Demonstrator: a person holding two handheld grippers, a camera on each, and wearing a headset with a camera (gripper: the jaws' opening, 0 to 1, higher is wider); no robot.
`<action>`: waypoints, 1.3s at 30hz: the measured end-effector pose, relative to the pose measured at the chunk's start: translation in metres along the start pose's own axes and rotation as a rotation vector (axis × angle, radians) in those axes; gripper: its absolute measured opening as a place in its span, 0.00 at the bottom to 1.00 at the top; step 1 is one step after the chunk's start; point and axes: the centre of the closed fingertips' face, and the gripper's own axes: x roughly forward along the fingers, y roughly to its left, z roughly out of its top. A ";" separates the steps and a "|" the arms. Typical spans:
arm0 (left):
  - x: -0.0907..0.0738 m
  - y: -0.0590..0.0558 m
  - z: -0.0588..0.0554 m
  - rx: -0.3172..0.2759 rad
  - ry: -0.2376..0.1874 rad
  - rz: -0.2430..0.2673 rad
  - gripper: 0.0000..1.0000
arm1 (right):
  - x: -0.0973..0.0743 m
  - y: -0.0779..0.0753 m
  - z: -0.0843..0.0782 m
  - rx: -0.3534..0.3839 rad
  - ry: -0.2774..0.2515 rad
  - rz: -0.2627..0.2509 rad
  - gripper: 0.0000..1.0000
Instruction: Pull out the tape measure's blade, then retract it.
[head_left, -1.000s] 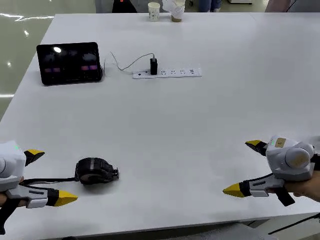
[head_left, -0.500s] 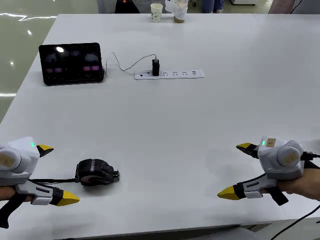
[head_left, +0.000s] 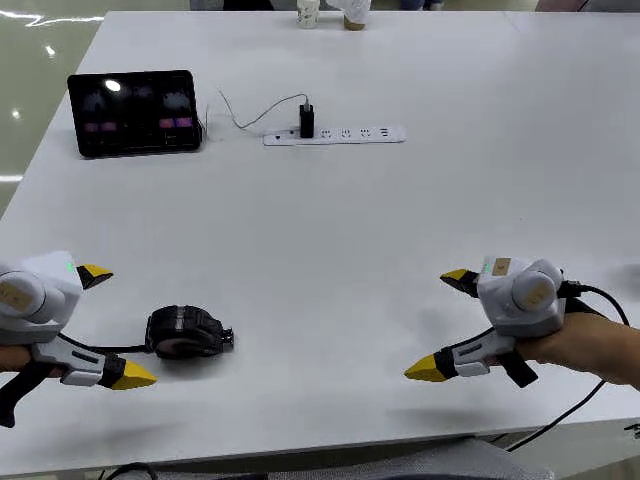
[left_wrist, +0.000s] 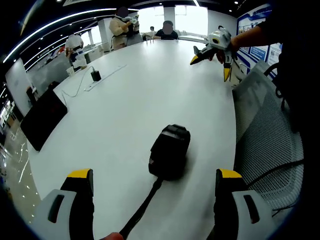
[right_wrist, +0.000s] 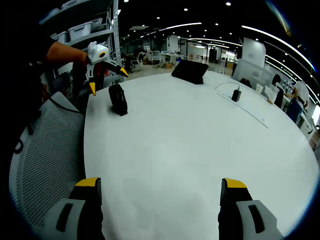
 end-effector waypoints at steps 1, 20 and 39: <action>0.001 0.000 0.001 0.002 0.001 -0.002 0.99 | 0.001 0.001 0.001 -0.002 -0.002 0.002 0.99; 0.014 -0.005 0.013 0.073 0.043 -0.059 0.99 | 0.018 0.019 0.022 -0.070 -0.003 0.059 0.99; 0.025 -0.011 0.007 0.131 0.192 -0.135 0.99 | 0.043 0.042 0.045 -0.197 0.032 0.157 0.94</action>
